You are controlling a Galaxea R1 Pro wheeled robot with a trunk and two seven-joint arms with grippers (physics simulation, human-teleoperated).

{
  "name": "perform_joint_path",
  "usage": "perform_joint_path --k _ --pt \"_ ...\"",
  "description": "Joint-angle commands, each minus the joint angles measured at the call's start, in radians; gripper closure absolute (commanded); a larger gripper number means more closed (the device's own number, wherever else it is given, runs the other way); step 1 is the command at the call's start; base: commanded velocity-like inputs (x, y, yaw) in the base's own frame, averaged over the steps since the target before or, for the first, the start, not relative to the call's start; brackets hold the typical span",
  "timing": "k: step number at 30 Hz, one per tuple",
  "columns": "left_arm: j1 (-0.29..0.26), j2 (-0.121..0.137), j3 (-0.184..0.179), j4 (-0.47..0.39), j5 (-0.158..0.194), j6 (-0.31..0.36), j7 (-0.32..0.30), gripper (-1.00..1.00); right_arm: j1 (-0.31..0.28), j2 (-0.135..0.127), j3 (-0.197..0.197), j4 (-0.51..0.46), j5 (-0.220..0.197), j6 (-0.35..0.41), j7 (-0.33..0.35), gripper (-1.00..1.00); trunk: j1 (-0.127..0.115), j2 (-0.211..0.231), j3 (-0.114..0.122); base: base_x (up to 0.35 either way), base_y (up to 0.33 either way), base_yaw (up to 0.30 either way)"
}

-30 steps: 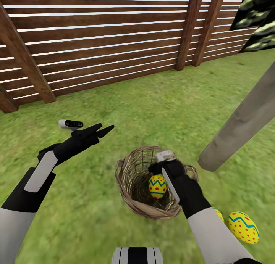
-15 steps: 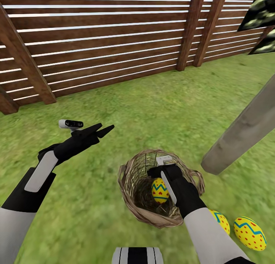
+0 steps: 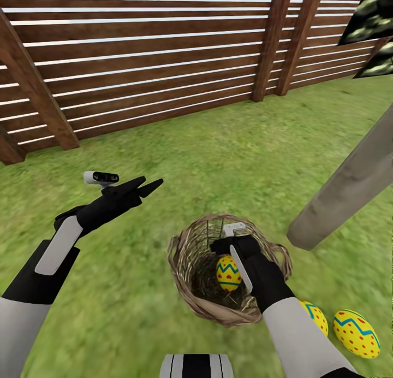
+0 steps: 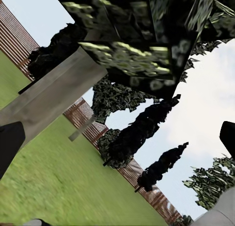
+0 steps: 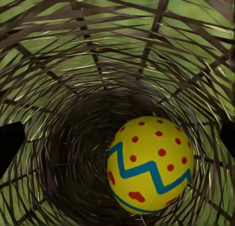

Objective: Take the three Easter eggs out of the wicker basket on the lawn in the garden, then place them on the lawn next to a single tree (choose any tree) so that all three eggs are next to the same tree and none are left in the basket.

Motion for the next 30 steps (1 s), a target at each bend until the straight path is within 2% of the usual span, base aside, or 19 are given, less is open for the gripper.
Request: perform_joint_path --k 1,8,10,12,15,22,30 --pt "0.0 0.001 -0.002 0.0 0.008 0.006 0.001 -1.0 -0.001 0.0 0.002 -0.001 0.001 0.005 -0.004 -1.0 0.0 0.0 0.0 0.0 0.0 -0.125" --pt "0.0 0.0 -0.002 0.0 0.008 0.006 0.001 -1.0 0.003 0.001 0.002 0.0 -0.003 0.004 -0.003 -1.0 0.0 0.0 0.007 0.0 0.0 -0.164" --pt "0.0 0.0 -0.002 0.0 0.008 0.006 0.001 -1.0 0.006 0.0 0.002 0.0 -0.035 0.006 -0.003 -1.0 0.0 0.0 0.007 0.0 0.01 -0.041" --pt "0.0 0.0 -0.002 0.0 0.008 0.007 0.001 -1.0 0.007 -0.001 0.002 0.001 -0.094 0.007 -0.005 -1.0 0.0 0.0 0.007 0.0 0.113 -0.013" --pt "0.0 0.0 -0.003 0.0 0.008 0.007 0.0 -1.0 0.007 -0.002 0.003 0.002 -0.129 0.008 -0.015 -1.0 0.0 0.0 0.007 0.0 0.209 -0.004" --pt "0.0 -0.001 -0.003 0.0 0.008 0.006 0.0 -1.0 0.007 -0.002 0.003 0.003 -0.14 0.007 -0.023 -1.0 0.0 0.0 0.007 0.0 0.055 -0.014" --pt "0.0 -0.001 -0.003 0.0 0.008 0.006 0.0 -1.0 0.007 -0.001 0.004 0.049 -0.138 0.005 -0.027 -1.0 0.0 0.0 0.009 0.0 0.001 -0.233"
